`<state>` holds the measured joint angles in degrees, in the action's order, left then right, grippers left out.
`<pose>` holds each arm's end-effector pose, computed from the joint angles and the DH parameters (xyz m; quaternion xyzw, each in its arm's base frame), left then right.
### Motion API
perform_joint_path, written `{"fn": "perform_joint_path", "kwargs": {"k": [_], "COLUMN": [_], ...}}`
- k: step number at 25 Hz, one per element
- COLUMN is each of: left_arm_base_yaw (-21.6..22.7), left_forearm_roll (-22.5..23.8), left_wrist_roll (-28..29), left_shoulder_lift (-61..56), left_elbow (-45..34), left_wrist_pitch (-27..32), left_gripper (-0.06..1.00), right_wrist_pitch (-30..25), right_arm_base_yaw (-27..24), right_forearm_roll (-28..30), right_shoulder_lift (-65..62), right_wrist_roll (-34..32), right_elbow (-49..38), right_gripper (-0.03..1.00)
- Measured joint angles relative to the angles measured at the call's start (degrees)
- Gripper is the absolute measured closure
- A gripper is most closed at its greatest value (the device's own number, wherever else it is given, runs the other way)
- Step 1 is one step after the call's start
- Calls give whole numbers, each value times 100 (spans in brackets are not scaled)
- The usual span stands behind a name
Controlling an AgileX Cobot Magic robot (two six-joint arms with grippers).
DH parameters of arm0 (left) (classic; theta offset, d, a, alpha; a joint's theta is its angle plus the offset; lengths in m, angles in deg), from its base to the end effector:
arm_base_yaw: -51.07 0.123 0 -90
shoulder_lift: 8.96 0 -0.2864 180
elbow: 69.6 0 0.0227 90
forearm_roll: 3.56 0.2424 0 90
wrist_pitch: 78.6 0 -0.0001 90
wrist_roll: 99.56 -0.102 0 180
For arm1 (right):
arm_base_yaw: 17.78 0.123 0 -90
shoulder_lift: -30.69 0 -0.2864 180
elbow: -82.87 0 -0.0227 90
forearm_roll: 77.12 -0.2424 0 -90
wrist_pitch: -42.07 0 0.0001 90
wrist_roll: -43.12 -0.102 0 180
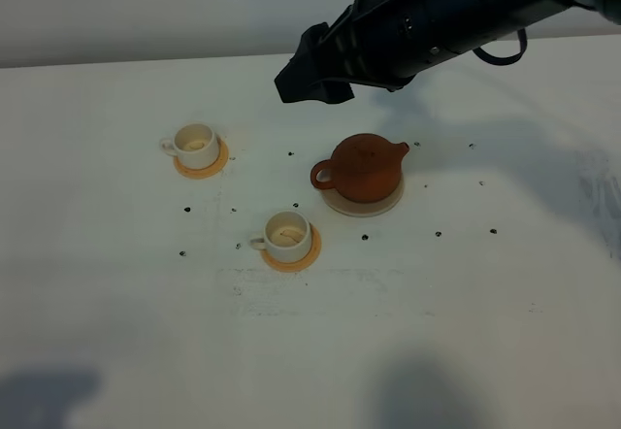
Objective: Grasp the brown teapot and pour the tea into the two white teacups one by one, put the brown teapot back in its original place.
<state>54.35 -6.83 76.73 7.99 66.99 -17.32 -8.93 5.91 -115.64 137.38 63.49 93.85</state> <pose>0.0125 -0.0044 0.2926 0.0035 0.8727 0.0012 0.4882 0.3312 0.1993 0.3277 -0.2230 0.8855 0.3128 0.2615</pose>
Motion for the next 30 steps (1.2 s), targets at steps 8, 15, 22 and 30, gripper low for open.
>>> {"fn": "perform_joint_path", "kwargs": {"k": [8,15,22,30], "left_arm_base_yaw": [0,0,0,0], "left_forearm_roll": [241,462,478,478], "left_wrist_roll": [371,505,531,531], "left_shoulder_lift": [-870,-944,-944,-948], "left_elbow": [-700,-781,-781,-781], "left_wrist_pitch": [117,-3,-23,-33], "left_gripper": [59,59,59,59], "right_wrist_pitch": [158,145,158,164], "right_arm_base_yaw": [211,239,307,307], "right_forearm_roll": [316,521,650,767], "right_shoulder_lift": [100,362,505,505], "right_wrist_roll": [-182,-375,-426,-465], "right_elbow": [61,85,85,85], "right_gripper": [40,40,41,43]}}
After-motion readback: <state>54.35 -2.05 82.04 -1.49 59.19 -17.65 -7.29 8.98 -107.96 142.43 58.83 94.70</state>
